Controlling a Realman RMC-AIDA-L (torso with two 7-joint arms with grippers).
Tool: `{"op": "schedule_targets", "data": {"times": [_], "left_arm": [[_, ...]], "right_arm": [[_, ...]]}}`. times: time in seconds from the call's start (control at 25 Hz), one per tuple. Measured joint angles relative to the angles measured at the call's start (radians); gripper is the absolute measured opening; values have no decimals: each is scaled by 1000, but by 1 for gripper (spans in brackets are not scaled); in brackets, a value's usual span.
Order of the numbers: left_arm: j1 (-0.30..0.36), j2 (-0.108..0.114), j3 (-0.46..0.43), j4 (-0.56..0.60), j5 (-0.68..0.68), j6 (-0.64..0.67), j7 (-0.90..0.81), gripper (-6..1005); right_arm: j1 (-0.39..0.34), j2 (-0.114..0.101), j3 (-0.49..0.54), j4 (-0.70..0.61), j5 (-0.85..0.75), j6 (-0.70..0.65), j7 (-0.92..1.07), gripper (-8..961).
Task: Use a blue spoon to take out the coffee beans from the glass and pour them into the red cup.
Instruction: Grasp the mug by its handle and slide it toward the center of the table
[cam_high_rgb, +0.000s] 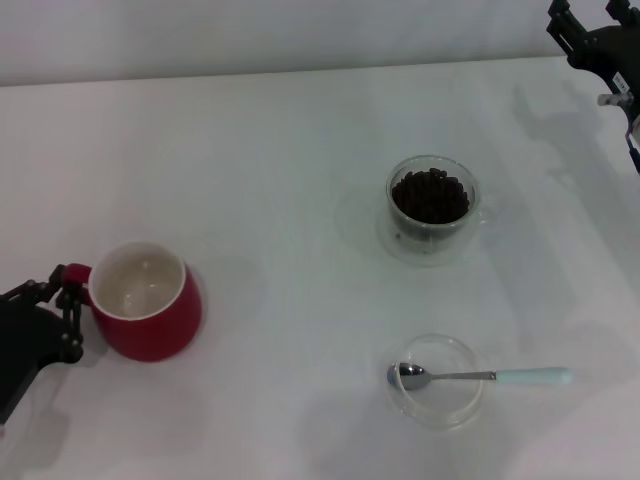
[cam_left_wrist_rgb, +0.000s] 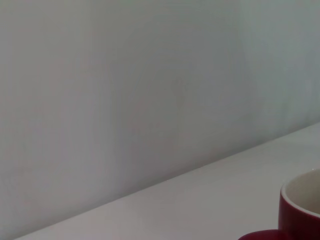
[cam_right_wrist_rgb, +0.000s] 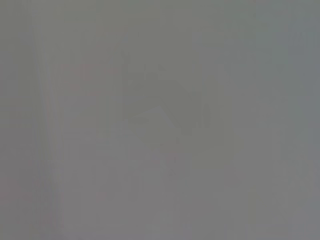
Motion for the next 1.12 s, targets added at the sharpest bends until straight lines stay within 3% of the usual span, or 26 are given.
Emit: {"op": "schedule_targets", "data": {"times": [1.12], "left_arm": [[-42, -3, 1, 123, 57, -94, 1, 85]], "right_arm": [[-2, -1, -7, 0, -5, -1, 0, 817]]}}
